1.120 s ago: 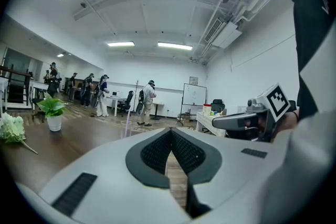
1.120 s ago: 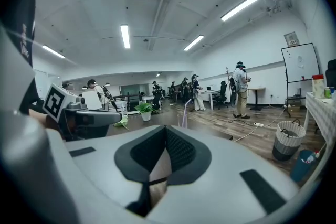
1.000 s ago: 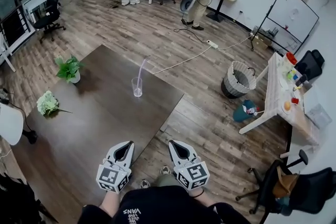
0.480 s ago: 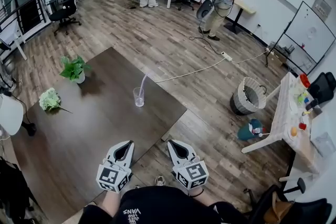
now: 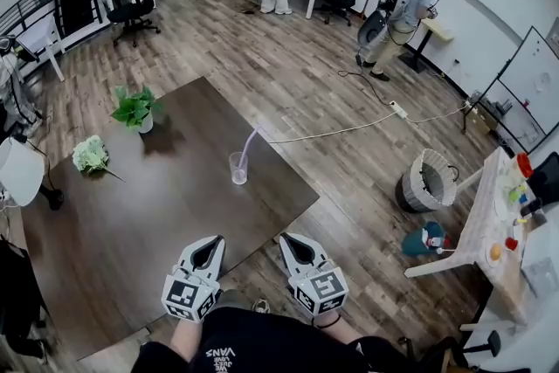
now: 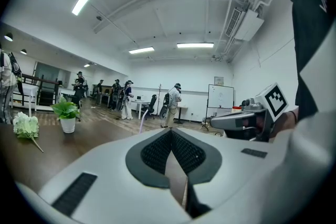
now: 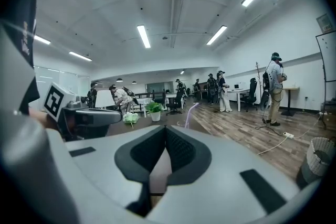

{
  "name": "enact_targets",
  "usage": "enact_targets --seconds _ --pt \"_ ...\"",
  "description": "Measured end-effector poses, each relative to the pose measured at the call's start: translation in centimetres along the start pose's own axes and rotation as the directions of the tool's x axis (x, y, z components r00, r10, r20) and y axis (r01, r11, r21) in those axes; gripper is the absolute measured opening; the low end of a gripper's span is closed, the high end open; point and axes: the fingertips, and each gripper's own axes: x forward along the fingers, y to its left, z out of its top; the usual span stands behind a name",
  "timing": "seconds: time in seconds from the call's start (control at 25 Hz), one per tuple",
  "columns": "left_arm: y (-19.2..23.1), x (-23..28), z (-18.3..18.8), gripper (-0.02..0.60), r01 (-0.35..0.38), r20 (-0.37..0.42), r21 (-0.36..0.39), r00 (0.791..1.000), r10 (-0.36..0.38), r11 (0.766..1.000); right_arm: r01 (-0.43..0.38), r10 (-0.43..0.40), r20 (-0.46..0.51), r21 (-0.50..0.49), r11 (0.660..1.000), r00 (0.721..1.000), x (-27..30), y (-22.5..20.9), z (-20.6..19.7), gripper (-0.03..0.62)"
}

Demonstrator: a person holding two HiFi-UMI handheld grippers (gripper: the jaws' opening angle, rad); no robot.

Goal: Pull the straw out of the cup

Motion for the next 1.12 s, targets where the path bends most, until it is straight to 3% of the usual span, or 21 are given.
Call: enact_targets --seconds 0.76,1.12 --pt "8.1 3.8 1.7 0.011 0.033 0.0 -0.015 0.999 -0.033 0.999 0.013 -0.013 -0.008 0.0 1.0 1.0 9.6 -0.4 2.4 0.017" --pt "10.0 4.8 1.4 0.012 0.04 0.011 -0.037 0.999 -0.04 0.999 0.007 -0.007 -0.022 -0.001 1.0 1.0 12.1 -0.5 2.3 0.017"
